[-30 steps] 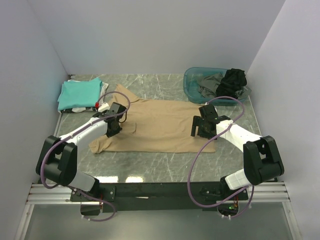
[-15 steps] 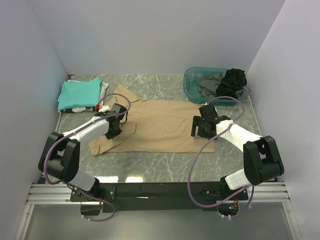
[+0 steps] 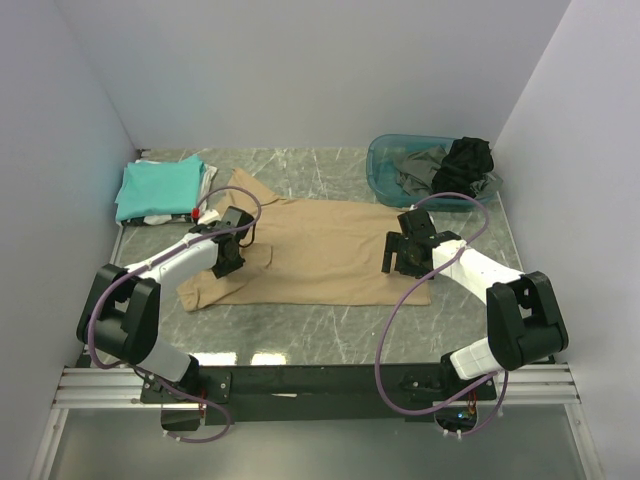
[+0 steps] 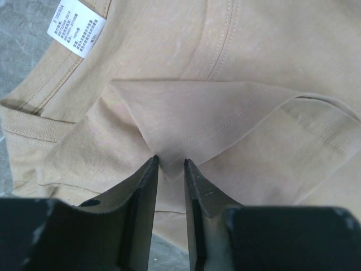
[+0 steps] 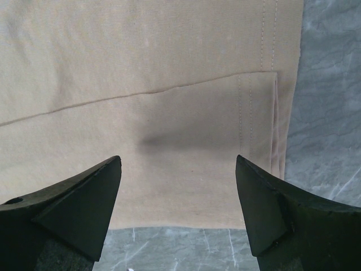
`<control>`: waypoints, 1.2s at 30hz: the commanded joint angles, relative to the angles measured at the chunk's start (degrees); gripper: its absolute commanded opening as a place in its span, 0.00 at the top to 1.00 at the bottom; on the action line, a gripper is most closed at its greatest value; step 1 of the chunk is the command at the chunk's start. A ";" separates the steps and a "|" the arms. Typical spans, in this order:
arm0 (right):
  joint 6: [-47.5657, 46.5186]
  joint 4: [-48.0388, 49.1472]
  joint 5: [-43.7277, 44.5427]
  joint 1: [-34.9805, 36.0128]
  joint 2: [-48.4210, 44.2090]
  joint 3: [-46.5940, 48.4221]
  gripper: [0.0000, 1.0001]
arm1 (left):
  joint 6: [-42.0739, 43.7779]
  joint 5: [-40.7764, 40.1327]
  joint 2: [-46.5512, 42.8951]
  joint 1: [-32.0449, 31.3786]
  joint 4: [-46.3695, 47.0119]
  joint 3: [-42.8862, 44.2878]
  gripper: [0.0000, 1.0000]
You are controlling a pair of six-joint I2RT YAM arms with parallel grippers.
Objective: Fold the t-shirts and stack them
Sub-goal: Fold the tshirt
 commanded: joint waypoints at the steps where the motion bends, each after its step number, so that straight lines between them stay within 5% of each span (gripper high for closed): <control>1: -0.65 0.35 1.05 -0.09 -0.41 -0.23 0.12 | 0.15 -0.97 0.49 0.13 1.66 2.28 0.71; 12: -0.57 0.00 1.40 -0.18 -0.14 0.04 0.12 | -2.22 -4.57 1.90 0.49 1.05 3.95 0.99; 36: -0.74 -0.17 3.07 -0.09 -0.32 -0.23 0.12 | 7.33 -13.45 8.57 4.79 8.42 13.62 0.99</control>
